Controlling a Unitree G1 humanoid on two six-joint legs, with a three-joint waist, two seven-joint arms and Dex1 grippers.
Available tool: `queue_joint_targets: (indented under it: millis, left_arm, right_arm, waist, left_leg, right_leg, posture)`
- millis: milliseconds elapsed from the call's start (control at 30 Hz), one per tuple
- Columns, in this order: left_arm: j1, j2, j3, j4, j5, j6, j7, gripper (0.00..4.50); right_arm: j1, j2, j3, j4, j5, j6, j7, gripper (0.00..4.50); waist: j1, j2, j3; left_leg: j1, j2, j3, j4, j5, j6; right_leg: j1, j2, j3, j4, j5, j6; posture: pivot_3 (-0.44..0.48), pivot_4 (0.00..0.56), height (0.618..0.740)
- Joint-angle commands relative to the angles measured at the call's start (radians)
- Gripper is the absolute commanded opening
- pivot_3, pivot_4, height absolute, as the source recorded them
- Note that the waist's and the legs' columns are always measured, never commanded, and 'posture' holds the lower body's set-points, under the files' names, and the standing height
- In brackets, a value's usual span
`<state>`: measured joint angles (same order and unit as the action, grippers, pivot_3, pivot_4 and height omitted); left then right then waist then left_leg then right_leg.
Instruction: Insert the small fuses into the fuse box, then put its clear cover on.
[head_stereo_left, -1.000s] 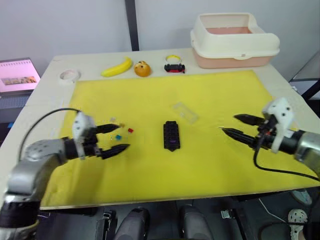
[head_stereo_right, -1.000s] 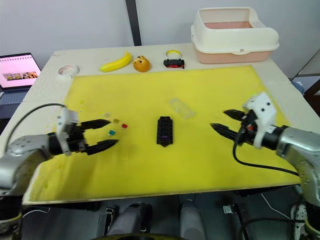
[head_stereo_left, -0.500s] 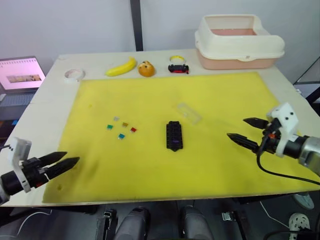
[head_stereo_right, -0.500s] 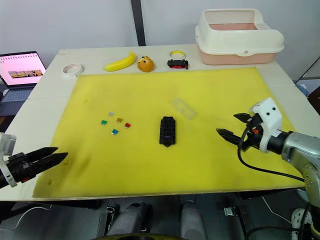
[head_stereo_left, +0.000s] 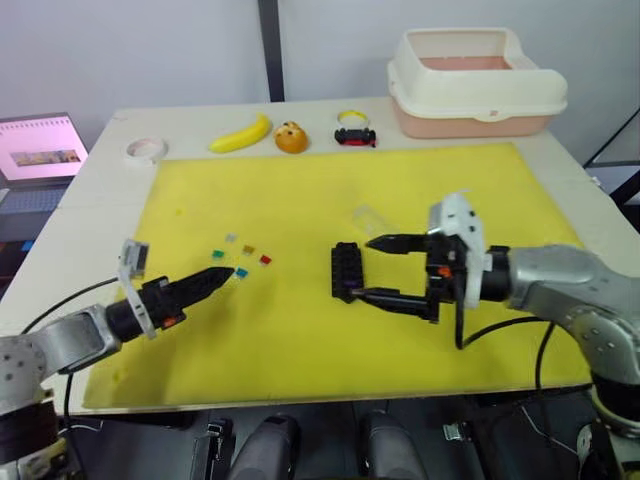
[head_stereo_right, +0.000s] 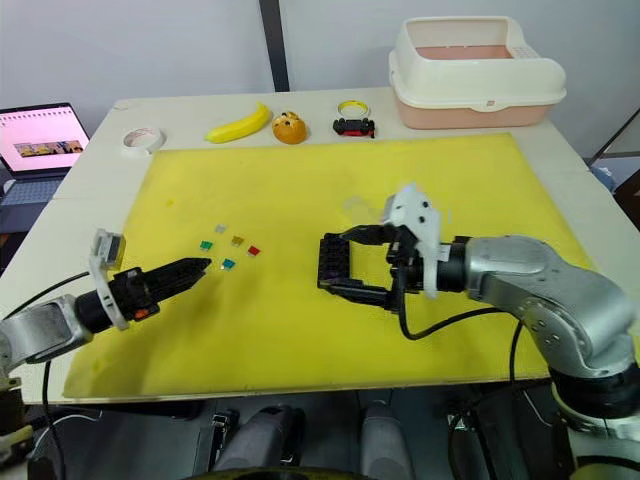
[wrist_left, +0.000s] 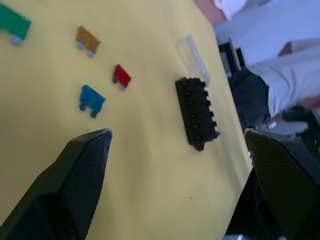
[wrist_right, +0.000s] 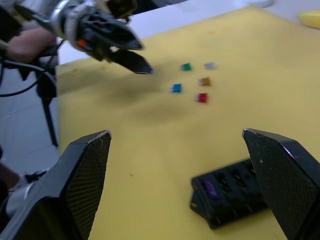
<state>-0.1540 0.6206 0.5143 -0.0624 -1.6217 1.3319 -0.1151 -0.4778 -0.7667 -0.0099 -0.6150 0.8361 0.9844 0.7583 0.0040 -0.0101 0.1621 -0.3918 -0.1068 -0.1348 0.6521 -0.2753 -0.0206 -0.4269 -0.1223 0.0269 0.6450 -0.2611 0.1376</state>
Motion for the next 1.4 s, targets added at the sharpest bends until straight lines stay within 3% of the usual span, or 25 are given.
queue_joint_targets:
  millis: [33, 133, 367, 667, 1400]
  left_arm:
    - [-0.004, 0.008, -0.048, 0.025, -0.109, -0.038, 0.105, 4.50]
    - [-0.014, -0.007, -0.080, 0.102, -0.212, -0.100, 0.206, 4.50]
    - [-0.015, -0.014, -0.151, 0.133, -0.273, -0.167, 0.277, 4.50]
    - [-0.062, -0.088, -0.186, 0.182, -0.224, -0.224, 0.244, 4.50]
    - [-0.106, -0.132, -0.170, 0.288, 0.002, -0.221, 0.106, 4.50]
  right_arm:
    - [-0.047, 0.038, 0.055, 0.021, -0.049, -0.035, -0.025, 4.45]
    - [-0.066, 0.068, 0.102, 0.063, -0.107, -0.066, -0.039, 4.45]
    - [-0.074, 0.111, 0.133, 0.103, -0.165, -0.102, -0.047, 4.45]
    - [-0.060, 0.133, 0.134, 0.102, -0.190, -0.103, -0.056, 4.45]
    - [-0.043, 0.101, 0.134, 0.096, -0.224, -0.113, -0.034, 4.45]
  waist:
    - [0.001, 0.000, 0.000]
    - [0.003, 0.000, 0.000]
    - [0.005, 0.000, 0.000]
    - [0.011, 0.000, -0.001]
    - [0.012, 0.002, -0.002]
  left_leg:
    - [0.000, 0.000, 0.000, 0.000, 0.000, 0.000]
    - [0.000, 0.000, 0.000, 0.000, 0.001, -0.001]
    - [0.000, -0.001, 0.000, 0.001, 0.001, -0.001]
    - [0.000, -0.002, 0.000, 0.002, 0.001, -0.001]
    - [0.001, -0.002, -0.001, 0.002, 0.001, -0.001]
  right_leg:
    - [0.000, 0.000, 0.000, 0.000, 0.000, 0.000]
    - [0.000, 0.000, 0.000, 0.001, 0.000, 0.000]
    - [0.000, 0.000, 0.000, 0.001, 0.000, 0.000]
    - [0.001, 0.000, 0.000, 0.001, 0.000, 0.000]
    - [0.003, 0.000, 0.000, 0.001, 0.000, 0.000]
  posture:
    - [0.000, 0.150, 0.740]
    - [0.000, 0.150, 0.740]
    - [0.000, 0.150, 0.740]
    - [0.000, 0.150, 0.740]
    - [0.000, 0.150, 0.740]
